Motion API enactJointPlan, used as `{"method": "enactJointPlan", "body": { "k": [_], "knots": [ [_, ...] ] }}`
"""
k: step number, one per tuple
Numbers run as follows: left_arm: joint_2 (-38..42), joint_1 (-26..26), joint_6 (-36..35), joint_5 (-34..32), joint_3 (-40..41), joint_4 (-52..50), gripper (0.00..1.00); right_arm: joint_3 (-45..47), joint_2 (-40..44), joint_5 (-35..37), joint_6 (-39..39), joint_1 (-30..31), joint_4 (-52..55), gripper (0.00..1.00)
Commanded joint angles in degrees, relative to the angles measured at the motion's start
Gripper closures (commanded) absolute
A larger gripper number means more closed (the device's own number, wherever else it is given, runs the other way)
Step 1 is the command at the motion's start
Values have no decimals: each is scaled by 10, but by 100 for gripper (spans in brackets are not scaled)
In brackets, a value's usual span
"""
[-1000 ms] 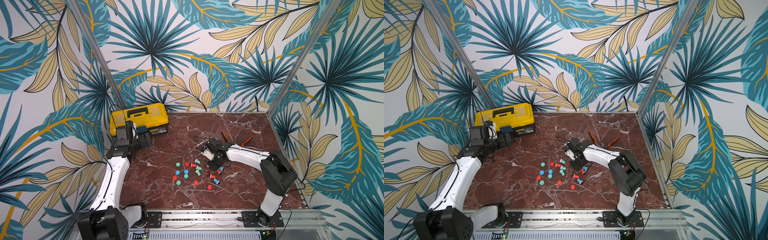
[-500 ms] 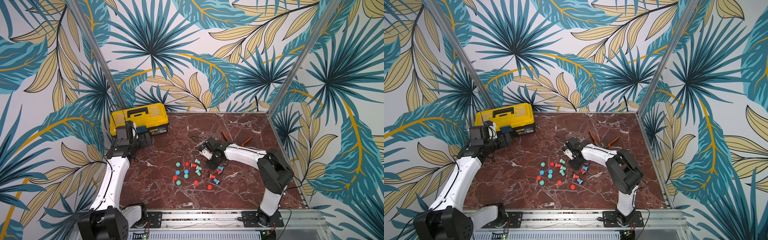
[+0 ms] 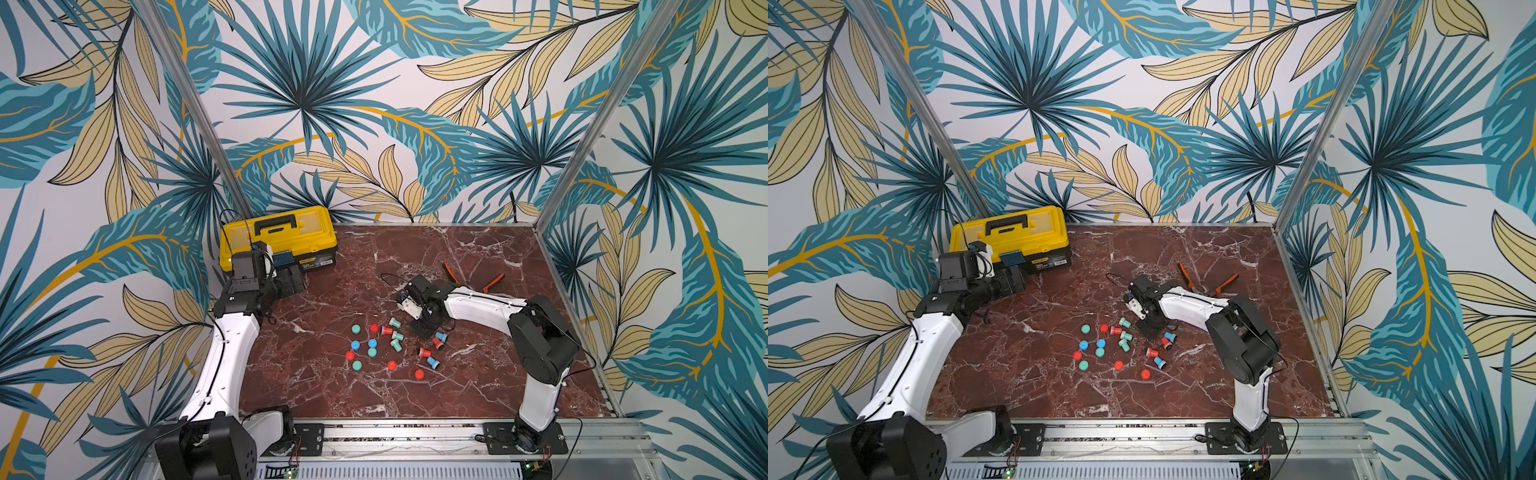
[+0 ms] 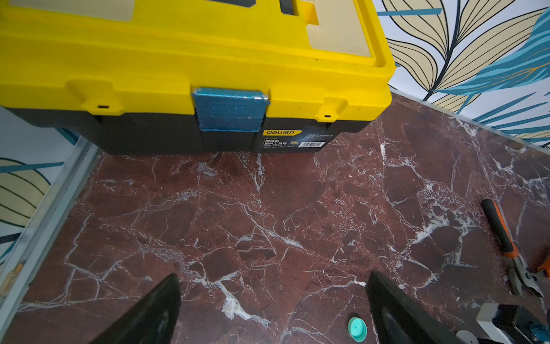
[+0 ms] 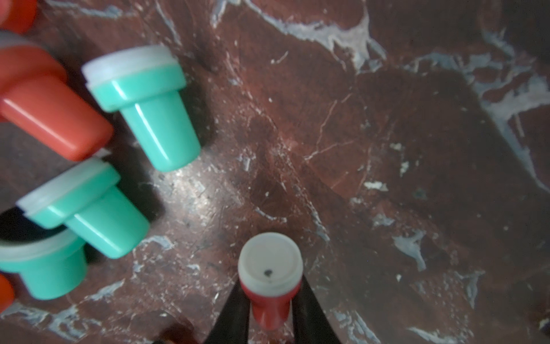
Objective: Close the stamp cap
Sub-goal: Pick up the stamp from the center of the board.
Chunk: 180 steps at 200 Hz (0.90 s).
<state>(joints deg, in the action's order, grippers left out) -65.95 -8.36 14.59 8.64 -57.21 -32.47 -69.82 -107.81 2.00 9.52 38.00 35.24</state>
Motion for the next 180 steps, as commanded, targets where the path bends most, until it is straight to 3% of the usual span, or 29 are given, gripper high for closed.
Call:
{"method": "enactJointPlan", "body": {
  "k": [1,60,95,148,180],
  "knots": [
    [-2,-3,1,3,2,-3,0,-6,-4,5,5,4,10,76],
    [42,-3,14,-8,7,-1,0,15,69,-21,-8,4,-16,81],
    [49,14,46,67,18,-2,0,69,165,-78,8,5,-84,83],
    [35,185,107,81,-10,-2,0,172,316,-147,64,5,-220,90],
    [-11,312,139,49,-55,-1,3,207,380,-180,112,5,-266,95]
  ]
}}
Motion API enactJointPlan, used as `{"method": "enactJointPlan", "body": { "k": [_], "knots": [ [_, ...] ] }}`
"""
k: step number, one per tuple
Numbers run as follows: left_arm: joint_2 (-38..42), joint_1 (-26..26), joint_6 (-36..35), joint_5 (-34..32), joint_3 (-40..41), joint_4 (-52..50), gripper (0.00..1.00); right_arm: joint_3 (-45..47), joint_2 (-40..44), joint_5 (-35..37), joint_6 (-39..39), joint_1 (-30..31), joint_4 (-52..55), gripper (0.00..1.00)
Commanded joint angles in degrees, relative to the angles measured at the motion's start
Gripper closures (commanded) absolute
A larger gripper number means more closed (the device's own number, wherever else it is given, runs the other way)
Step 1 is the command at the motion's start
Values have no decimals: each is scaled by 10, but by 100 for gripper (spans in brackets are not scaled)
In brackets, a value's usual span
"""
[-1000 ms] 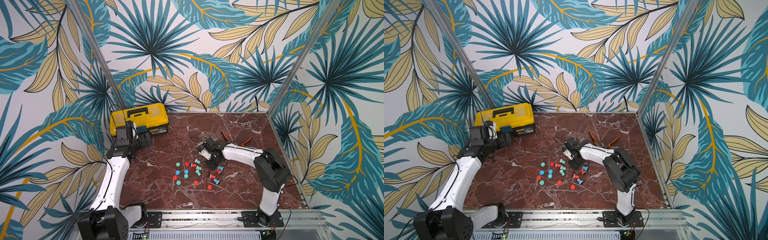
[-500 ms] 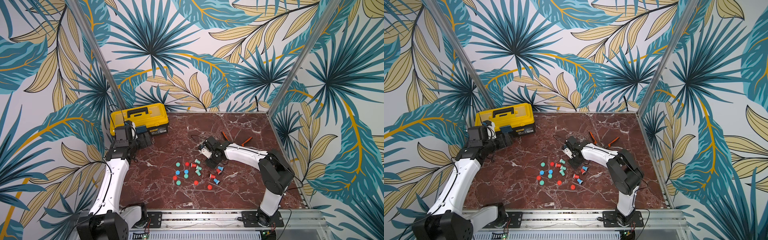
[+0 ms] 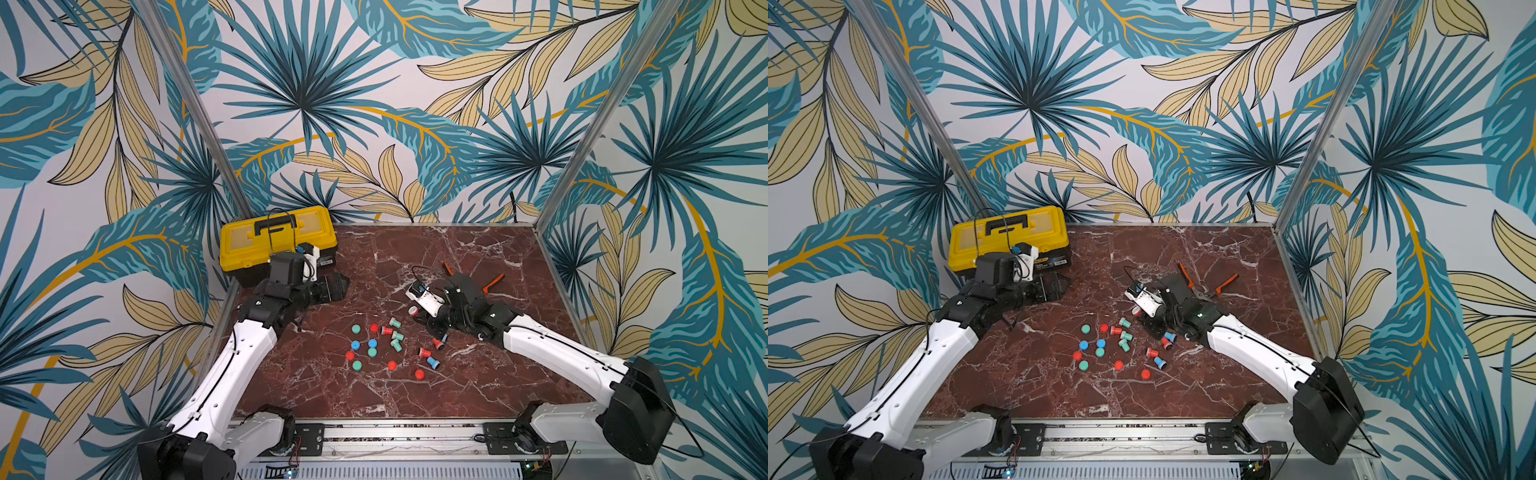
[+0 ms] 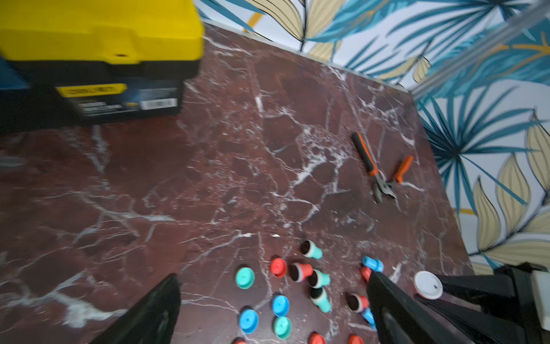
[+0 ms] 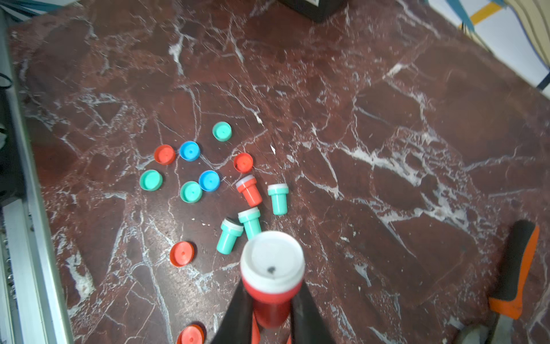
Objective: Close the stamp cap
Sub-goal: Pick up the stamp from the center of the board.
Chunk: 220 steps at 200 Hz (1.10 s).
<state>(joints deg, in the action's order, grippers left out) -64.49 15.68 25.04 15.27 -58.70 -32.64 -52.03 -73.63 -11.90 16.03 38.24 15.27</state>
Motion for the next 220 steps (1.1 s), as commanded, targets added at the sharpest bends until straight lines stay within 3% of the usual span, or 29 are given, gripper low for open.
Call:
{"method": "enactJointPlan", "body": {
  "k": [1,43,90,120,220],
  "knots": [
    [-28,76,35,-18,-41,0,3,31,39,-41,49,3,-67,95],
    [-92,194,51,-22,-113,0,19,66,89,-55,94,3,-117,100],
    [-108,254,57,-11,-148,0,38,58,101,-53,99,3,-119,100],
    [-111,264,62,13,-144,0,43,66,117,-48,87,3,-142,100],
    [-151,280,55,47,-163,-1,40,64,119,-48,74,3,-140,100]
  ]
}}
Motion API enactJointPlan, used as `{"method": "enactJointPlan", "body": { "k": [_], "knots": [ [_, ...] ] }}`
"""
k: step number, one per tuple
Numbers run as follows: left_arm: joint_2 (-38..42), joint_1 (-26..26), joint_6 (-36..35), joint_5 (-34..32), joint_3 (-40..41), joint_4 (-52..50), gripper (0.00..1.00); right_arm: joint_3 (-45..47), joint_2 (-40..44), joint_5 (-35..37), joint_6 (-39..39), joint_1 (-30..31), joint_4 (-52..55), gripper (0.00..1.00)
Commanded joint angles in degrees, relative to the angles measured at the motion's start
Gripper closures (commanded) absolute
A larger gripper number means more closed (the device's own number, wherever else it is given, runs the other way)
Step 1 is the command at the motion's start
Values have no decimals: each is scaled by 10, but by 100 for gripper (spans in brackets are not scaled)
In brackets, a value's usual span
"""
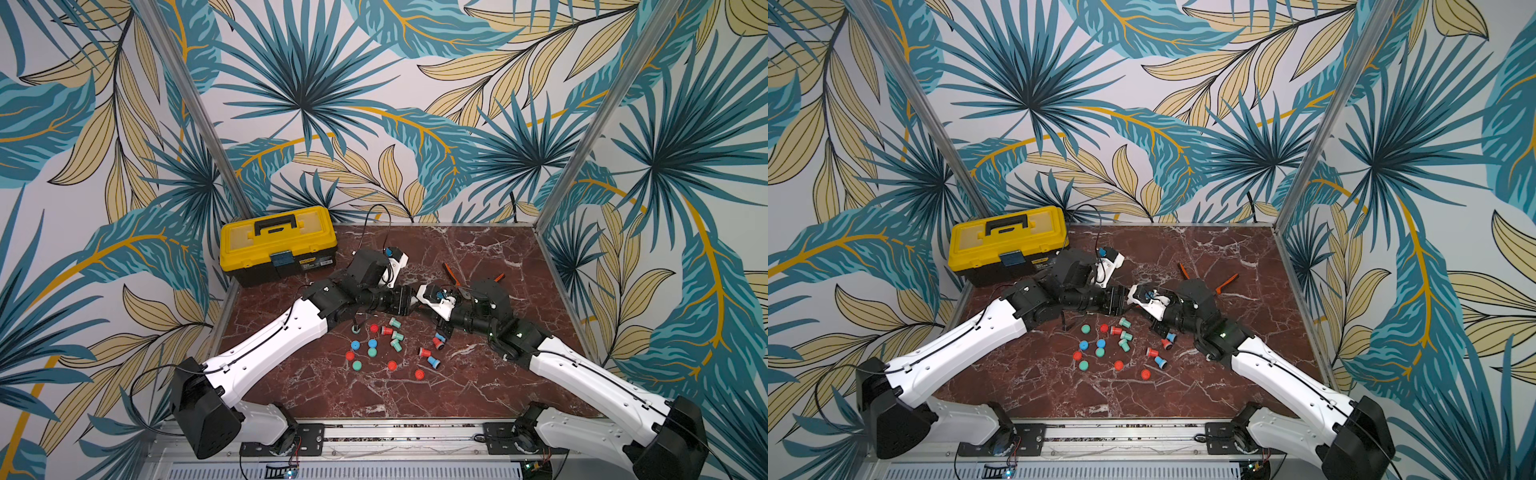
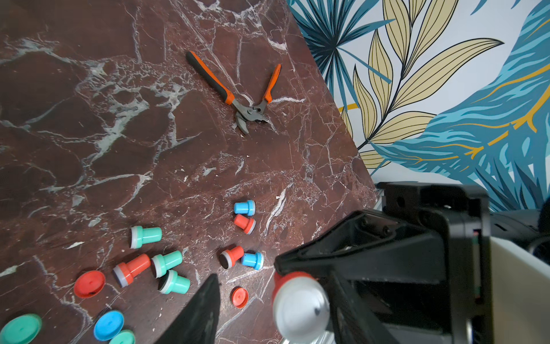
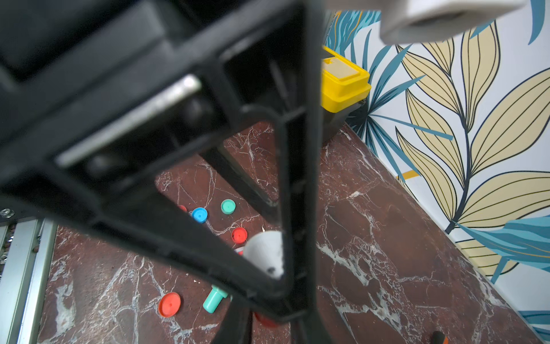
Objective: Close the stamp cap
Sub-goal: Pick up the stamp from the center of the board.
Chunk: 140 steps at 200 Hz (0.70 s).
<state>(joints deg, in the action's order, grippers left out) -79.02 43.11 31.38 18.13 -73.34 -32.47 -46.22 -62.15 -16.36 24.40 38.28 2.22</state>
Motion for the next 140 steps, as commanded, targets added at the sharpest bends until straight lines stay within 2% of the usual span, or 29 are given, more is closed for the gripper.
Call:
{"method": "enactJointPlan", "body": {
  "k": [1,58,104,140],
  "knots": [
    [-6,6,-9,19,-16,-2,41,6,4,-3,-10,2,-9,100],
    [-12,12,-21,34,-17,-2,54,8,12,-3,-11,2,-6,100],
    [-22,13,-43,59,-27,-15,60,6,17,-5,-8,3,-3,100],
    [-25,13,-59,50,-34,-38,66,3,20,-5,-5,4,2,100]
  ]
}}
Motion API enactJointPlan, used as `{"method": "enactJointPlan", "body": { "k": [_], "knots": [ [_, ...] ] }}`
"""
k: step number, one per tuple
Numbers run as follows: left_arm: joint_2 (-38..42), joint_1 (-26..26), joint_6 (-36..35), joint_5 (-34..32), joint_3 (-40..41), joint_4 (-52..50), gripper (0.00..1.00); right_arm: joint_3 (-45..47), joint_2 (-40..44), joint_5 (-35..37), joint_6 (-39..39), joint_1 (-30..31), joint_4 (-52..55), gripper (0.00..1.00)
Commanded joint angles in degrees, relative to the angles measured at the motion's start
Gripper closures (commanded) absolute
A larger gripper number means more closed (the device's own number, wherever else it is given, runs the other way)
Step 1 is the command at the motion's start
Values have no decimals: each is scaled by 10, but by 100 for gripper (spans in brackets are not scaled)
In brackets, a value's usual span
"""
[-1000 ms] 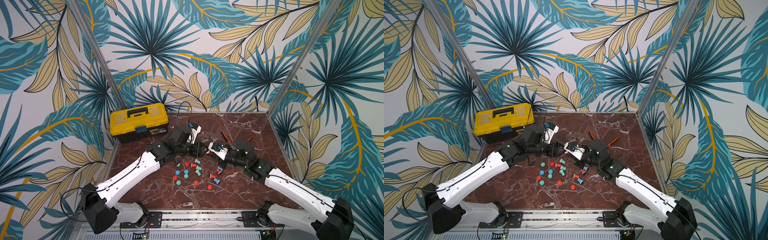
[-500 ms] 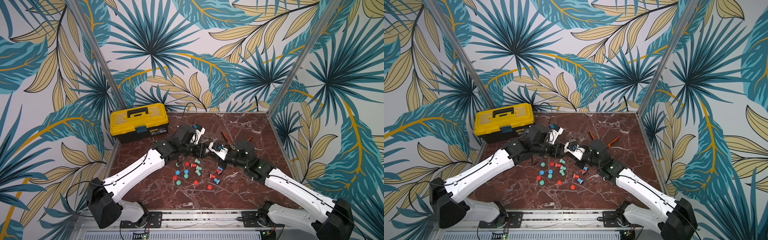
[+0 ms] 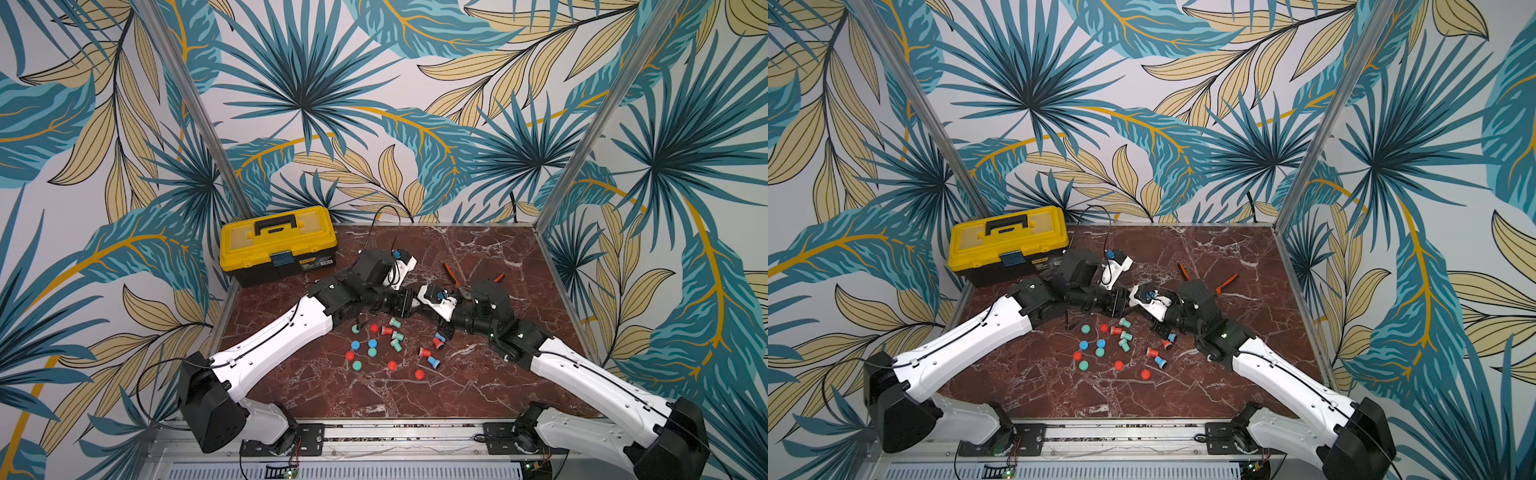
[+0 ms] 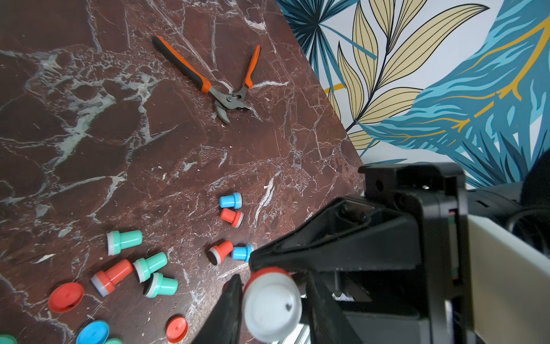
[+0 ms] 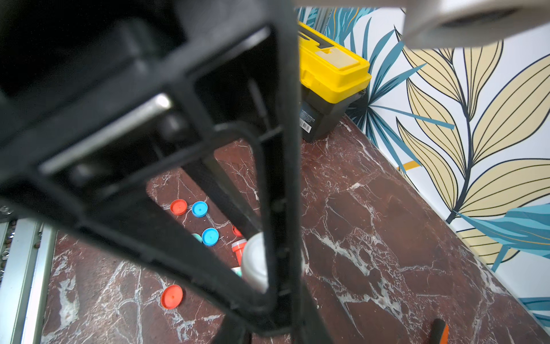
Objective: Close the stamp cap
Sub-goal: Pick up the stamp from the center of the board.
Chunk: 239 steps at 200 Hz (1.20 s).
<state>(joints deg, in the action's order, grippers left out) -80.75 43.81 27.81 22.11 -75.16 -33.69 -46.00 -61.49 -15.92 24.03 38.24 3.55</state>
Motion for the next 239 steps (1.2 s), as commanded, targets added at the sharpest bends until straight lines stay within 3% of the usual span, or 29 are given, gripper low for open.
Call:
{"method": "enactJointPlan", "body": {
  "k": [1,54,104,156,184,196,239],
  "knots": [
    [-7,6,-24,9,-16,-26,66,1,13,-10,-1,4,-11,100],
    [-3,6,-36,-11,-21,-45,77,-5,20,-8,-5,4,-10,98],
    [27,2,-24,-2,-55,-42,76,-8,58,-8,-36,4,-50,67],
    [60,-35,24,107,-98,-20,78,-24,116,-20,-72,4,-102,60],
    [99,-69,135,204,-36,149,78,-34,134,-42,-91,4,-139,60],
    [113,-76,174,210,-14,211,78,-38,139,-51,-100,4,-157,60],
    [110,-75,197,254,-40,216,78,-59,137,-80,-120,4,-206,59]
  ]
}}
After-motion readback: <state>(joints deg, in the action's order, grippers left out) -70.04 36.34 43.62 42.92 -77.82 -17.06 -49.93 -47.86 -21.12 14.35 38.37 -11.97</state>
